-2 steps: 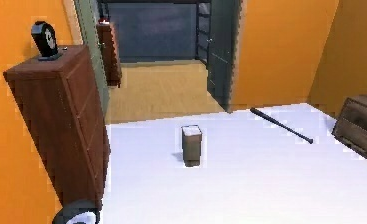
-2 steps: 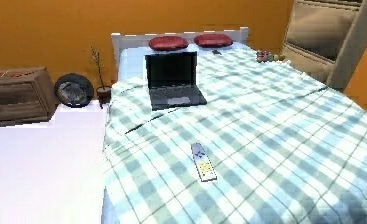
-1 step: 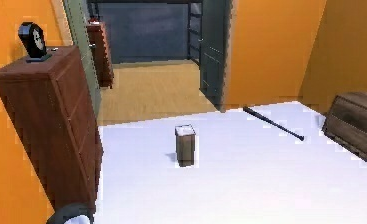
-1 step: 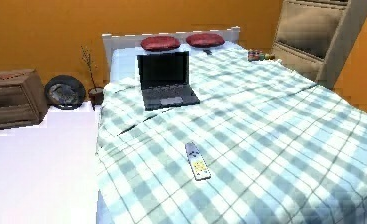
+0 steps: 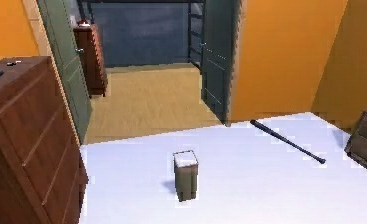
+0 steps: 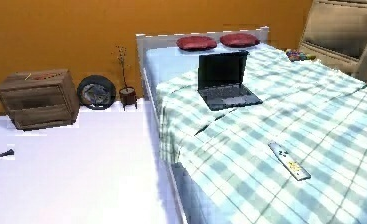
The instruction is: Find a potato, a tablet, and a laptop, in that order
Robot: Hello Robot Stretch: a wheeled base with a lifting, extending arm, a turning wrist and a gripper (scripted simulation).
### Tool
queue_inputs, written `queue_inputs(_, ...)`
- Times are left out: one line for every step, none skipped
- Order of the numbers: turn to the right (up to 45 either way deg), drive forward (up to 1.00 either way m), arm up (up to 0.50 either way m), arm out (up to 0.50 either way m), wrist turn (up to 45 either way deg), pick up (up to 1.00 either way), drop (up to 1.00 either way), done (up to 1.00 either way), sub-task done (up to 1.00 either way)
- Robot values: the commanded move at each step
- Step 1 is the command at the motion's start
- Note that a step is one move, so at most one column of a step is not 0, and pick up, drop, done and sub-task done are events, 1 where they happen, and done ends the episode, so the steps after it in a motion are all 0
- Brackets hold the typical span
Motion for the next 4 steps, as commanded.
queue_inputs(3.0,0.00,0.00,0.00,0.0,0.00,0.00,0.00,0.00)
queue_inputs(0.0,0.35,0.00,0.00,0.0,0.00,0.00,0.00,0.00)
queue_inputs(45.0,0.00,0.00,0.00,0.0,0.00,0.00,0.00,0.00)
queue_inputs(42.0,0.00,0.00,0.00,0.0,0.00,0.00,0.00,0.00)
